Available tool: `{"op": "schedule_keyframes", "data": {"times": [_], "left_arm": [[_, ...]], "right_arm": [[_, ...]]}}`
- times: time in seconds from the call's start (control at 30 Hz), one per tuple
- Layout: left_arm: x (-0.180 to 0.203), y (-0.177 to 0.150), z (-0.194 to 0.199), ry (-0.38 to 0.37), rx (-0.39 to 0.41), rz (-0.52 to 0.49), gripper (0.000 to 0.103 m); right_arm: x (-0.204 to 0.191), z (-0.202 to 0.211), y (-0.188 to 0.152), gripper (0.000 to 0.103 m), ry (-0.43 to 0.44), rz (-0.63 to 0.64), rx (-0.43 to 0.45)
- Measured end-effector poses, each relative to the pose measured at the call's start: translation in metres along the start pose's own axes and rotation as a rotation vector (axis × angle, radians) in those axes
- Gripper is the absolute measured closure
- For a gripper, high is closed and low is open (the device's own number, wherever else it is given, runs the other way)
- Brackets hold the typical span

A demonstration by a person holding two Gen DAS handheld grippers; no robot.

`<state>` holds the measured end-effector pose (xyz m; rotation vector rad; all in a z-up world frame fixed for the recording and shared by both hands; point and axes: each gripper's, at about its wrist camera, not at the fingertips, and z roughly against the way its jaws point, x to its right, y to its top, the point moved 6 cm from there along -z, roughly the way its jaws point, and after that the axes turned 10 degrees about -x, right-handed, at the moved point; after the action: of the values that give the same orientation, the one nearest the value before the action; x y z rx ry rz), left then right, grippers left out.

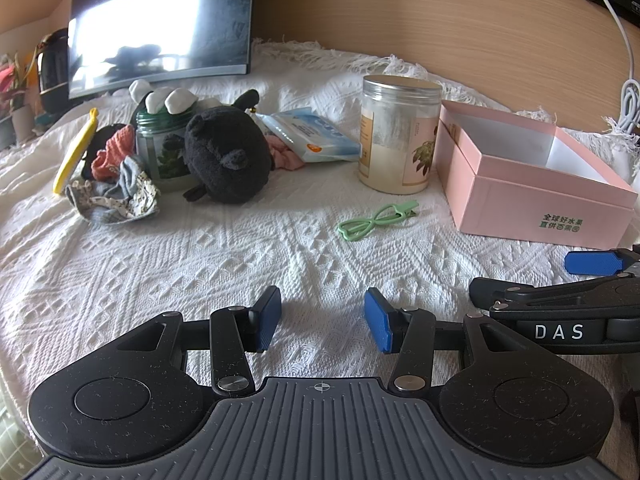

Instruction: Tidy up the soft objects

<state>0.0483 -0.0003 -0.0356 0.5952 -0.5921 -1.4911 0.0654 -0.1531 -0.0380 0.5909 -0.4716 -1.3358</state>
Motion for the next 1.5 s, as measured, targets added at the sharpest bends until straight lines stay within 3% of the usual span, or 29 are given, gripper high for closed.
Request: {"op": "schedule_keyframes", "data": {"times": [1.23, 1.5], "left_arm": [[0.0002, 0.0, 0.0, -0.001, -0.001, 0.0, 0.051], [-0.0014, 0.0057, -0.0036, -0.026, -0.053, -0.029, 0.051]], "right_arm": [[-0.0004, -0.0004, -0.0009, 0.0, -0.001, 0.0, 0.001], [0.0008, -0.001, 0.0022, 0.0, 0.026, 0.014, -0.034]]}}
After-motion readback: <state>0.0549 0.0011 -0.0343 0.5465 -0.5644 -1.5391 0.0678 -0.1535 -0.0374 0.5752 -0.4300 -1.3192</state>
